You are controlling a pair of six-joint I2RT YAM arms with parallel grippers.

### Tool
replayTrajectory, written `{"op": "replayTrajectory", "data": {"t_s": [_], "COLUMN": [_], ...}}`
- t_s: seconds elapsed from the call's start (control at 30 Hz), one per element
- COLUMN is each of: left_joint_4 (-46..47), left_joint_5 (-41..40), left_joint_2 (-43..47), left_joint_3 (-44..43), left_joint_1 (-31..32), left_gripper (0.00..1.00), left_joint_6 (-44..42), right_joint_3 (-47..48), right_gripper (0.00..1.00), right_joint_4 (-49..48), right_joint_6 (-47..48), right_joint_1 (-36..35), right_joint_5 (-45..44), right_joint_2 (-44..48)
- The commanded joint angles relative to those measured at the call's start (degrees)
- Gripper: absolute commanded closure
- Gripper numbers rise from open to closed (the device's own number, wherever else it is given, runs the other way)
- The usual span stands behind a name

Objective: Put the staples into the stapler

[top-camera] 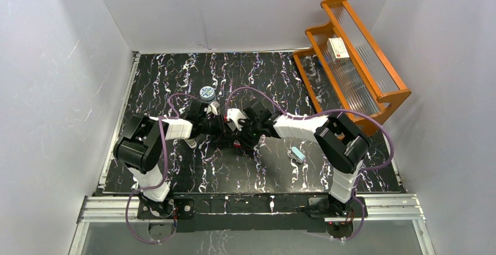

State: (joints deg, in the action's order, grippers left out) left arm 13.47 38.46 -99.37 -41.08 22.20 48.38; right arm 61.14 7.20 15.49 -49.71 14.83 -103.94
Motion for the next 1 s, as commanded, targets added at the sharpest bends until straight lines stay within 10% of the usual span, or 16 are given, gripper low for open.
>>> {"op": "replayTrajectory", "data": {"t_s": [0.0,0.63,0.97], "left_joint_4": [-3.5,-11.7,-12.9], "left_joint_5": [0.6,-4.8,-4.6], "left_joint_2": [-1.0,0.5,0.4], "left_joint_3": [0.8,-2.2,-3.0], "left_joint_1": [0.9,1.0,0.9], "left_gripper": [0.82,0.78,0.78], "left_joint_6": [0.2,-4.4,-5.2], "right_joint_3": [3.6,-0.1,-1.8], "right_gripper": [0.51,0.27,0.33], "right_joint_4": [-4.4,-1.6,2.8], "right_joint_6": [1.6,2.4,6.1], "right_joint_1": [-1.0,-0.7,-0.3], "right_joint_5": [-1.3,-3.4,-0.7], "right_joint_2": [-2.0,0.4,1.4]}}
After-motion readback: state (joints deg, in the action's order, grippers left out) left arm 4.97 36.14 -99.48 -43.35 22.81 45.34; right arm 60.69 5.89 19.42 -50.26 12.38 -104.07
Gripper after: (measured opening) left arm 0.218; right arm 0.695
